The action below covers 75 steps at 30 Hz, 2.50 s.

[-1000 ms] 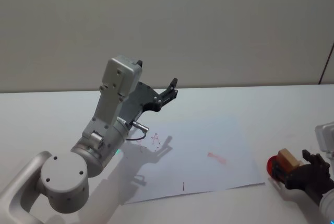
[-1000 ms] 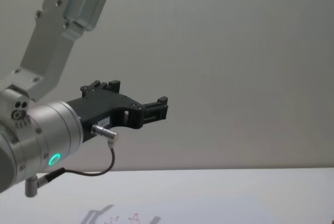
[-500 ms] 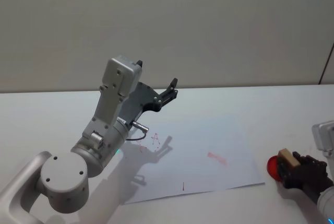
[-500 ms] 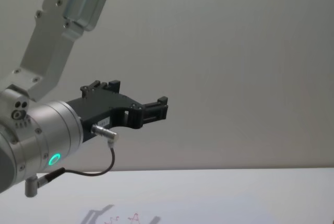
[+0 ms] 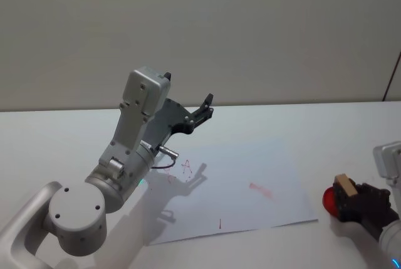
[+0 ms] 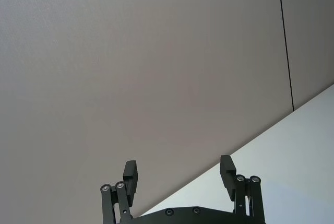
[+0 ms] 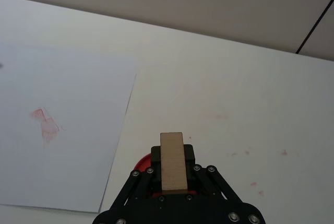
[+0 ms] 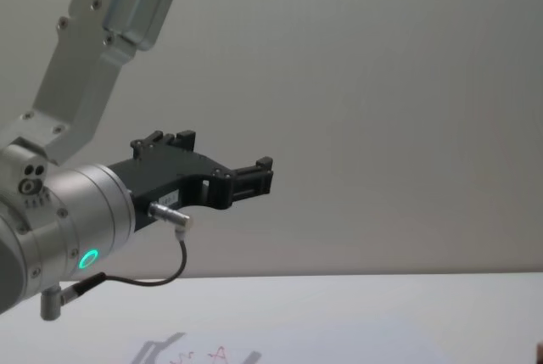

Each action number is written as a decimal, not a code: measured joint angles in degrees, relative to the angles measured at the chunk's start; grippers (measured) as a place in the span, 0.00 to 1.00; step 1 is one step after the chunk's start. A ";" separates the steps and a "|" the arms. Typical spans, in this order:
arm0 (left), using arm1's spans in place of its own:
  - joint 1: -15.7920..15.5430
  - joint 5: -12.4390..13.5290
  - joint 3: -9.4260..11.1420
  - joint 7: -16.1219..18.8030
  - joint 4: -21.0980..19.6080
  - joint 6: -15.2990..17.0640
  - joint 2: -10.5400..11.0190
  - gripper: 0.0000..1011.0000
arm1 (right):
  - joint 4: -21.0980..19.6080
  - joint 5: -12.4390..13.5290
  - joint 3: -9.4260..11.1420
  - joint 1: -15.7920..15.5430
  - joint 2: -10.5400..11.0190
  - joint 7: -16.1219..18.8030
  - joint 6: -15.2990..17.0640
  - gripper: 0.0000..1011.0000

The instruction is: Use the one hand to pick up the stamp and affix it onto the A4 paper.

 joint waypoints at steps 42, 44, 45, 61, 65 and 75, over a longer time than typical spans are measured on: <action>0.00 0.00 0.00 0.00 0.00 0.00 0.00 0.99 | 9.09 -2.57 -2.22 11.44 -6.24 11.08 2.56 0.22; 0.00 0.00 0.00 0.00 0.00 0.00 0.00 0.99 | 9.59 -2.80 -2.27 11.66 -6.37 11.07 3.00 0.22; 0.00 0.00 0.00 0.00 0.00 0.00 0.00 0.99 | 9.59 -2.80 -2.27 11.66 -6.37 11.07 3.00 0.22; 0.00 0.00 0.00 0.00 0.00 0.00 0.00 0.99 | 14.81 -4.81 -3.27 14.90 -8.32 13.01 2.56 0.22; 0.00 0.00 0.00 0.00 0.00 0.00 0.00 0.99 | 15.79 -5.21 -3.51 15.79 -8.87 13.57 2.07 0.22; 0.00 0.00 0.00 0.00 0.00 0.00 0.00 0.99 | 16.52 -5.73 -3.85 16.53 -9.36 14.12 2.86 0.22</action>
